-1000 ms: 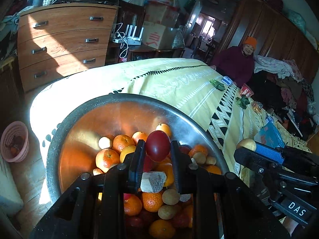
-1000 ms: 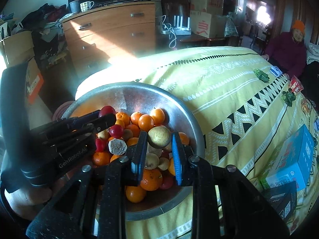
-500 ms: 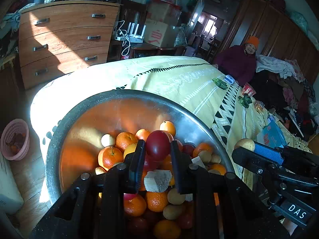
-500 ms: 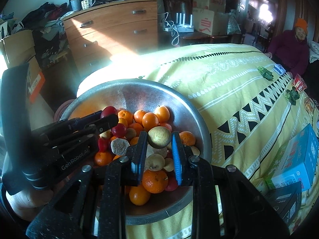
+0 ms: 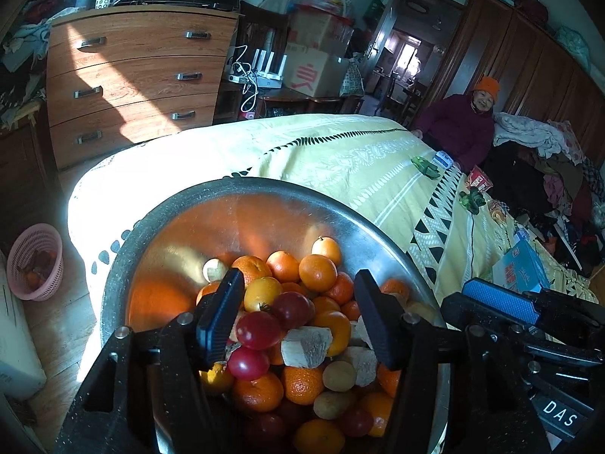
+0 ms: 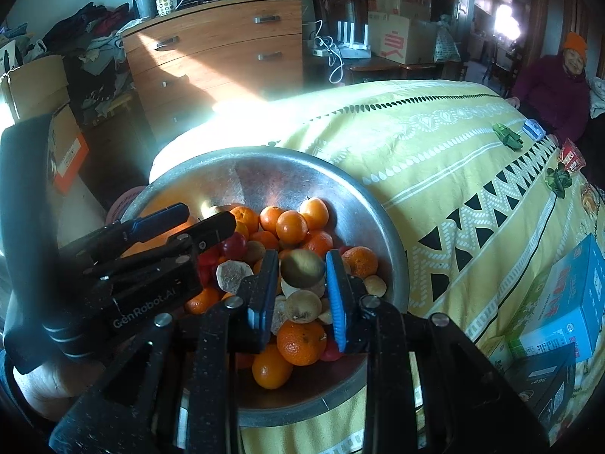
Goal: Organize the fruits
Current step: 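Move both open tools back toward the remaining fruit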
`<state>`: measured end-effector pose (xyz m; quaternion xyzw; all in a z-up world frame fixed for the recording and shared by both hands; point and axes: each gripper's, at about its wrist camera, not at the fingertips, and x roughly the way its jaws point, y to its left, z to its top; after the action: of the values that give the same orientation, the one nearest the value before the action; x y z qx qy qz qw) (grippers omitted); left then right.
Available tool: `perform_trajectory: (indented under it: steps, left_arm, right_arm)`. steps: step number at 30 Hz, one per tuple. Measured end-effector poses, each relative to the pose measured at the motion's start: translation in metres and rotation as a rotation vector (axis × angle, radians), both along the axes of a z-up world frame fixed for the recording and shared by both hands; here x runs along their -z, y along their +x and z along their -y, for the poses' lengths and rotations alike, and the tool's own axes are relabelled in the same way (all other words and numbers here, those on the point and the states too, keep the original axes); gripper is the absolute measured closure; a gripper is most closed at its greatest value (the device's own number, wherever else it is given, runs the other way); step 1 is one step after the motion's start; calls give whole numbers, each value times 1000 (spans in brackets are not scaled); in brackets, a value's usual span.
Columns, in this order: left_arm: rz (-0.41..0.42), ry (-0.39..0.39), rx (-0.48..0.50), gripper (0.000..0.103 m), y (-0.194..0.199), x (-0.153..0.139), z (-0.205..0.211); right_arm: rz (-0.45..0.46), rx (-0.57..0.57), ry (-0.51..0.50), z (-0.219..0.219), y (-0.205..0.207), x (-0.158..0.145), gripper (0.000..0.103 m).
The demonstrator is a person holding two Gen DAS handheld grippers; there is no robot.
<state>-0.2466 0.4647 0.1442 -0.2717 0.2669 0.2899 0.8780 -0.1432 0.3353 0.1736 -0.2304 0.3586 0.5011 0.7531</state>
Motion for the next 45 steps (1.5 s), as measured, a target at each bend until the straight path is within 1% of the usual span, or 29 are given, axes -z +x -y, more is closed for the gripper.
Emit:
perform_trajectory:
  steps: [2,4,6,7,9,13,15,17,19,21,23,25,26,27,28,29,31,33,34,36,39,40,42,45]
  left_arm:
    - [0,2,-13,36,-2,-1,0]
    - [1,4,-15,35,-3,-2,1]
    - [0,11,-17,34,-4,-6,4]
    - [0,15,-19,32,-3,-8,5]
    - [4,25,-28,29,-4,-15,9]
    - [22,60,-12,29,-4,-34,25]
    - [43,80,10,29,-4,-49,40]
    - [97,96,42,29,-4,-70,61]
    - [139,148,90,27,2,-93,90]
    - [187,184,176,26,15,-113,127]
    - [234,213,282,25,32,-130,169]
    - [268,214,390,24,49,-139,210]
    - [273,217,455,24,59,-140,234]
    - [268,226,511,24,69,-139,257]
    - [257,232,563,24,78,-136,279]
    - [244,232,622,24,88,-130,302]
    - [210,227,718,24,108,-116,341]
    - [159,225,794,24,132,-93,377]
    - [131,227,817,24,142,-81,389]
    - [58,205,859,24,168,-54,409]
    - [-30,174,891,27,202,-16,432]
    - [-48,164,898,27,215,-6,438]
    - [-80,171,898,29,235,11,448]
    - [-112,180,915,31,269,30,462]
  right_arm:
    - [0,4,3,2,1,-1,65]
    - [10,12,19,6,-1,-5,38]
    - [31,24,40,11,-3,-11,25]
    - [37,27,48,12,-3,-15,23]
    - [46,27,57,18,-5,-21,23]
    - [85,39,100,43,-7,-38,22]
    - [119,65,177,75,-9,-52,22]
    - [155,120,251,116,-15,-61,20]
    - [193,217,299,170,-17,-60,11]
    - [194,317,301,218,-12,-49,9]
    - [163,420,269,267,-3,-30,9]
    - [138,534,205,322,9,-5,10]
    - [120,582,178,345,16,5,10]
    - [101,634,156,371,23,16,13]
    - [88,682,139,395,30,25,21]
    - [77,721,122,415,36,31,27]
    - [48,784,98,450,53,43,41]
    - [23,833,86,481,76,53,48]
    - [21,841,76,492,88,57,50]
    - [3,856,56,507,117,64,52]
    - [-5,846,20,517,163,76,53]
    - [-8,840,14,519,175,79,53]
    - [-29,822,6,522,206,90,53]
    - [-26,813,21,526,236,102,53]
